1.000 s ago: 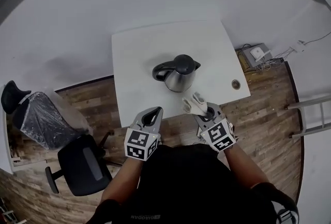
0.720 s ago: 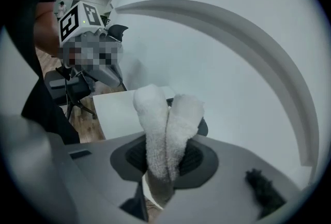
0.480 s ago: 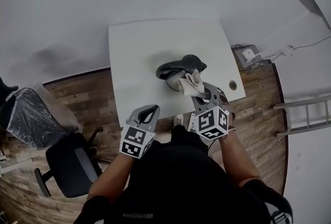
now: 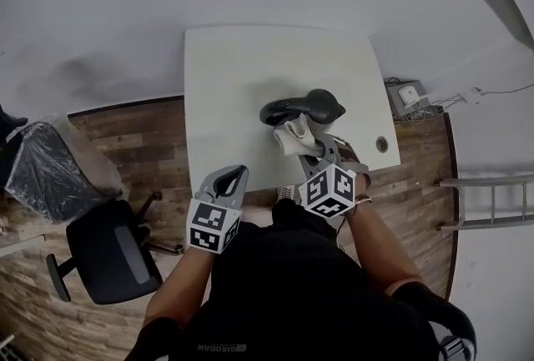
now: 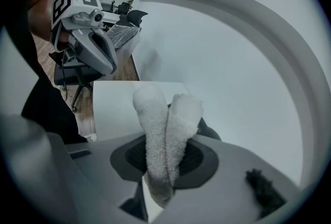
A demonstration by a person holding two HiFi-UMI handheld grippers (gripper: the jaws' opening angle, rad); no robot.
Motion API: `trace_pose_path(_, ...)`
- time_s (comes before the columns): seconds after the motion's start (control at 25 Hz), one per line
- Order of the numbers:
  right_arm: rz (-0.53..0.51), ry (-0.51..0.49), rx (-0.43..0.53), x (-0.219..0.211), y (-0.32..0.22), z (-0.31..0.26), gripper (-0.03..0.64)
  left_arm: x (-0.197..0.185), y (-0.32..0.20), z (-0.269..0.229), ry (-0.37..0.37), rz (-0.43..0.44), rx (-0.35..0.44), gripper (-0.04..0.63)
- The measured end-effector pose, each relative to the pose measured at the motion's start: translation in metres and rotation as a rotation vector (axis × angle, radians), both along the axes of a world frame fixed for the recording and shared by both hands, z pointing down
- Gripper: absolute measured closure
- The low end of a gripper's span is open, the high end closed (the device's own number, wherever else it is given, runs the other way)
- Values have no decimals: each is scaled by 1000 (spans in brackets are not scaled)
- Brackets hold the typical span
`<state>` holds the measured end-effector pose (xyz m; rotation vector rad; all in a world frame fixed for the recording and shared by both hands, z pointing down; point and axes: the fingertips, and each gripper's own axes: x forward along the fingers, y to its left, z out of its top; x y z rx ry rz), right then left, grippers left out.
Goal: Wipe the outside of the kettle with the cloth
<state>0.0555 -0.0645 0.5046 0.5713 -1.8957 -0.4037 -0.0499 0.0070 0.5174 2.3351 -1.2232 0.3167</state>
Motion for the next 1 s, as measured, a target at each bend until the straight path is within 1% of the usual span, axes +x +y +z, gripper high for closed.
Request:
trace_pose_path(0.12,-8,7,-39,-3,2,25,520,-3,1,7,-7,-6,-26,588)
trace_pose_path(0.36,-41,53,-125,-7,7,85,520,-3,2,20,-7,-24,-87,588)
trace_pose_path(0.52,-59,83,-174,-6,6,122,520,3,0,21,-18,-19,-100,588)
trace_pose_path(0.8,-74,93,-211,-4,12,149,520,8,-1,20,-44,-22,-115,588)
trace_pose_path(1.0,-87,83,-191,-6,12,150,520,12,-3,19,-57,-11,-116,588)
